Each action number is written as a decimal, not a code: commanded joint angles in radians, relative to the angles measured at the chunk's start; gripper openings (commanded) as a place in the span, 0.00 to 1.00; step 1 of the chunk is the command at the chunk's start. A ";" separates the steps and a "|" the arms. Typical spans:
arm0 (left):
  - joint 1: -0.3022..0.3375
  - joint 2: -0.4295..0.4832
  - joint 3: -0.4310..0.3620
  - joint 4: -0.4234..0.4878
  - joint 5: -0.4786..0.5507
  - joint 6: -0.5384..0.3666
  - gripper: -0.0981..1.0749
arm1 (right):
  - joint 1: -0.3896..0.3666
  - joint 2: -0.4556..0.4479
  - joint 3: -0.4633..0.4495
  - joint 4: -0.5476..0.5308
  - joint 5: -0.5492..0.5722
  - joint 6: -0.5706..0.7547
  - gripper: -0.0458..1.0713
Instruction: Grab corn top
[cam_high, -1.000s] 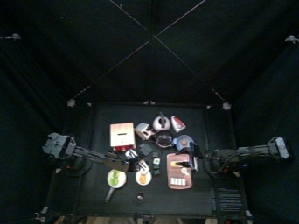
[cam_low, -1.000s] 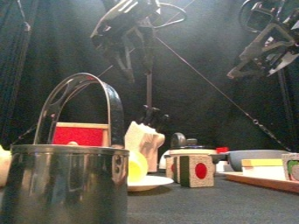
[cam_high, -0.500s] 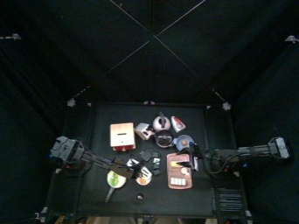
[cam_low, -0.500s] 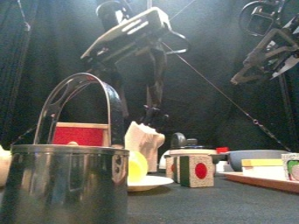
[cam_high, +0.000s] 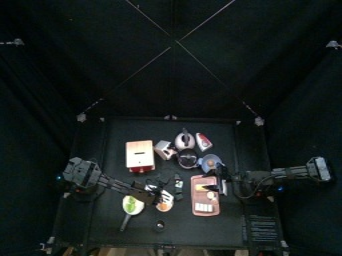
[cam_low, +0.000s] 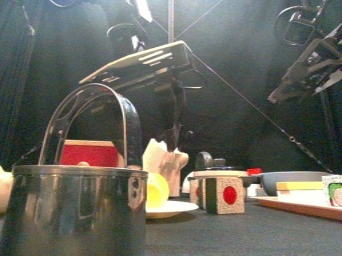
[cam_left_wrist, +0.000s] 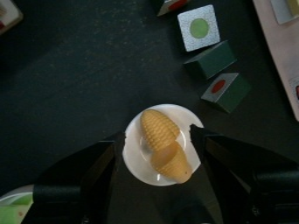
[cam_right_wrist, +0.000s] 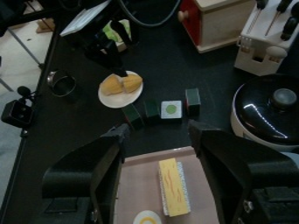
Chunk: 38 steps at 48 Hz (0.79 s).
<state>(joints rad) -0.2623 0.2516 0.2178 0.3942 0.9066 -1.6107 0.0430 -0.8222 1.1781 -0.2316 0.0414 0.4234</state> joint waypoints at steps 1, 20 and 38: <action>0.003 0.000 -0.015 -0.003 -0.011 -0.014 0.90 | 0.003 0.003 -0.009 -0.002 -0.003 0.000 0.84; 0.006 0.029 0.005 -0.051 -0.034 -0.109 0.89 | 0.003 0.003 -0.008 -0.005 -0.002 0.000 0.84; 0.031 0.052 0.025 -0.084 -0.137 -0.127 0.89 | 0.000 0.003 -0.008 -0.006 -0.003 -0.002 0.84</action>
<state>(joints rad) -0.2378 0.3175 0.2485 0.3114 0.7808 -1.7349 0.0445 -0.8222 1.1796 -0.2362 0.0430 0.4234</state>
